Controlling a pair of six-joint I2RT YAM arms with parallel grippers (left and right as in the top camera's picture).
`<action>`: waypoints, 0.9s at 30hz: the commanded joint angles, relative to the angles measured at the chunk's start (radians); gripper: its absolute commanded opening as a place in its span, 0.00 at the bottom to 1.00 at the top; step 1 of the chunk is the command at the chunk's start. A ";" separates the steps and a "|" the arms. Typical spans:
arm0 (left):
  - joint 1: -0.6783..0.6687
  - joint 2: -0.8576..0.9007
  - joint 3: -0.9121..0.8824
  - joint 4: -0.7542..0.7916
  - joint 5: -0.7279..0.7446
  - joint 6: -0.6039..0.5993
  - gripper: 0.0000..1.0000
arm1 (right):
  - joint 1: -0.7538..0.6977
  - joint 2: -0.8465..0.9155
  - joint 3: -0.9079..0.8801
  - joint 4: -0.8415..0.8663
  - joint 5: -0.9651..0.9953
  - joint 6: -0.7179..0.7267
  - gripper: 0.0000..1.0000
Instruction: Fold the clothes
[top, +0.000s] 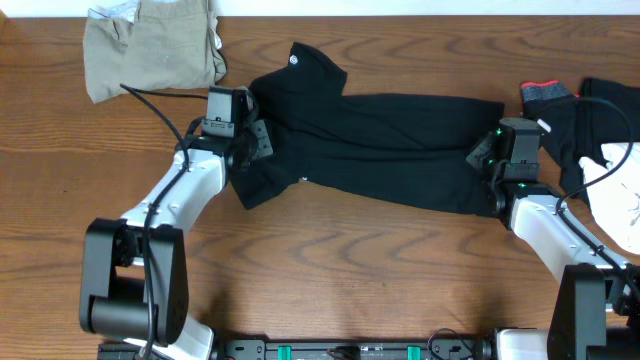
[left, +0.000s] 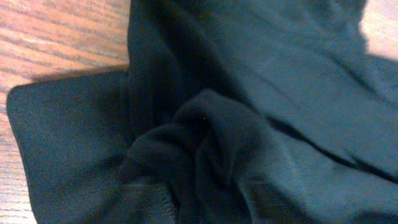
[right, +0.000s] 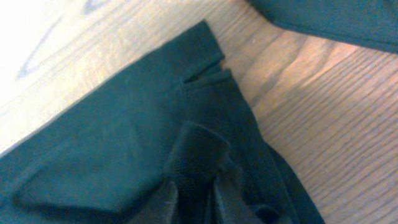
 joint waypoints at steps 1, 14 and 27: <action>-0.001 0.009 0.001 0.003 -0.013 0.001 0.98 | -0.005 0.007 -0.005 0.002 0.031 -0.040 0.53; 0.035 -0.156 0.001 -0.176 -0.006 0.003 0.98 | -0.016 -0.090 0.082 -0.210 -0.015 -0.185 0.98; 0.007 -0.243 -0.057 -0.429 0.077 -0.002 0.98 | -0.015 -0.179 0.077 -0.595 -0.394 -0.174 0.53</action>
